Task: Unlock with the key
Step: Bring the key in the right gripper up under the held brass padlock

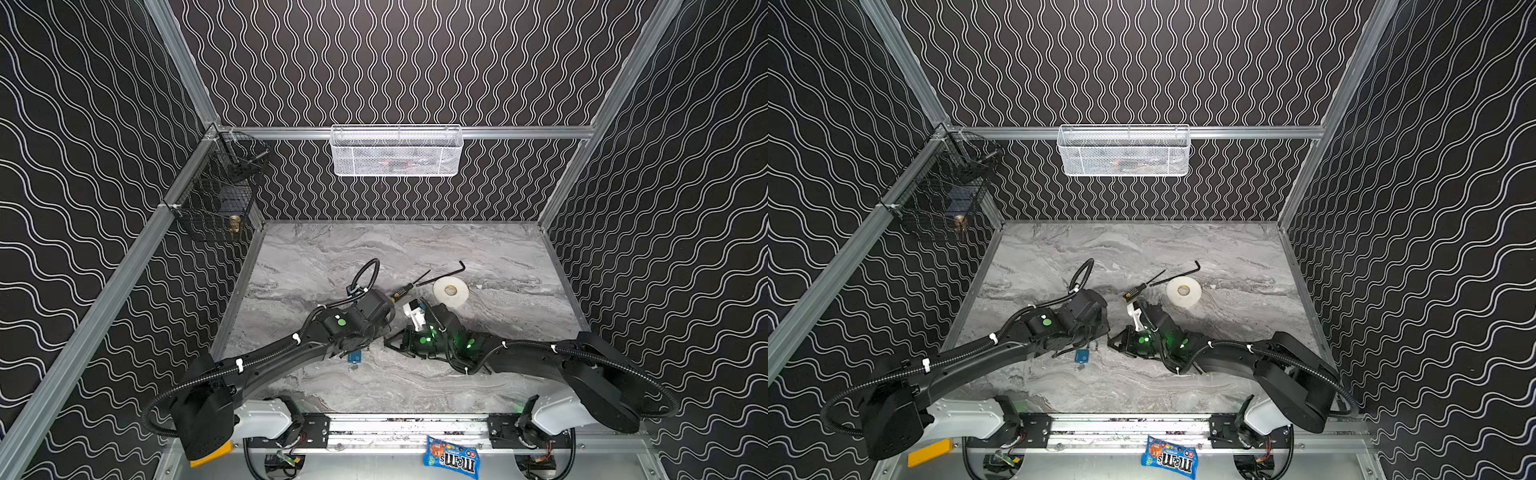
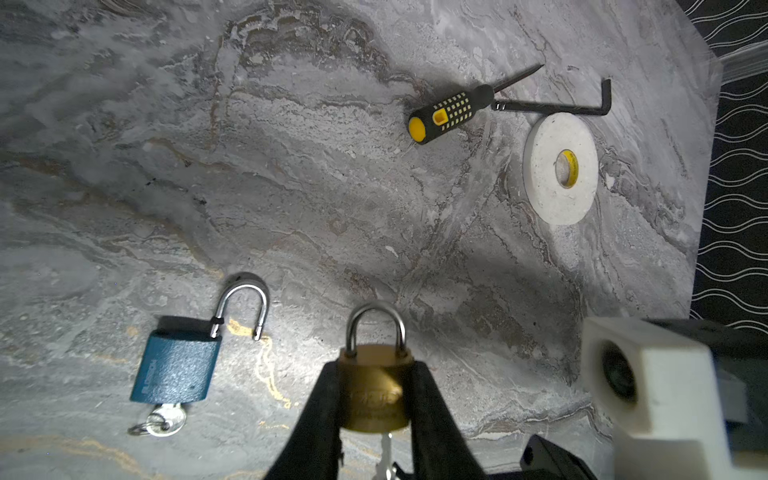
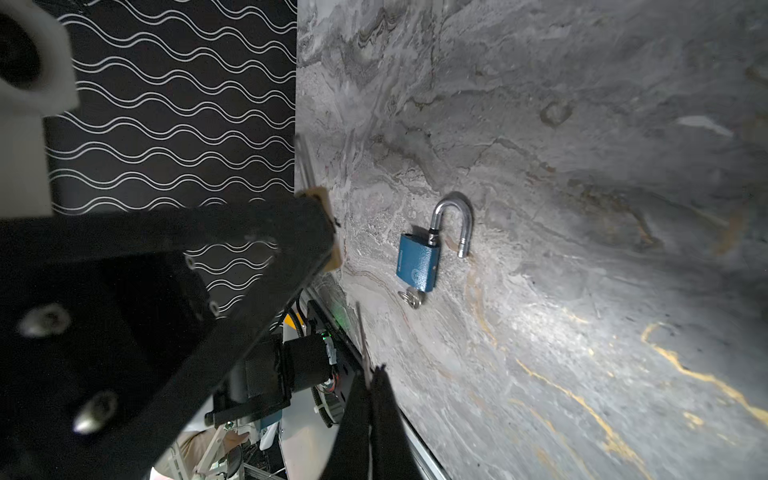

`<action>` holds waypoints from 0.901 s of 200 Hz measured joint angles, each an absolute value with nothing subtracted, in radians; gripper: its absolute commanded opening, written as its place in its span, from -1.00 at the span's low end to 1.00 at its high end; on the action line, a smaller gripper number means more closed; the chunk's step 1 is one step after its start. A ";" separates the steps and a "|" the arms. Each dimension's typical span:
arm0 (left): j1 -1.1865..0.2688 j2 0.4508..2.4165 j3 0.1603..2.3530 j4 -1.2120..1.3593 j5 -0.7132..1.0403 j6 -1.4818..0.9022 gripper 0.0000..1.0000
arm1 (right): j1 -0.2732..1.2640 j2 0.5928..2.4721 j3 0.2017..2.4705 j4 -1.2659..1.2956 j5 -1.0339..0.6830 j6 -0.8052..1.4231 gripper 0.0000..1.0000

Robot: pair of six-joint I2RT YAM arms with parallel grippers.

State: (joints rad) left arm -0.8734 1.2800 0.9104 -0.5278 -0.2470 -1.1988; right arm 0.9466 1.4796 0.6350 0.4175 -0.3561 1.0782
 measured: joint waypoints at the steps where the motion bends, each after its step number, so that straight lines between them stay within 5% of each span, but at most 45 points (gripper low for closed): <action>1: -0.873 1.280 0.910 -0.528 -0.247 -1.198 -0.79 | 0.947 1.480 0.635 0.419 -0.356 1.079 -1.00; 180: -0.873 1.271 0.908 -0.535 -0.255 -1.176 -0.86 | 0.948 1.515 0.646 0.496 -0.360 1.107 -1.00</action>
State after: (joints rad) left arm -0.8734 1.2705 0.9085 -0.5354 -0.2550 -1.1759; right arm 0.9478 1.5154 0.6456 0.4957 -0.3595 1.1072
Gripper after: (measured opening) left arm 0.265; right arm 0.049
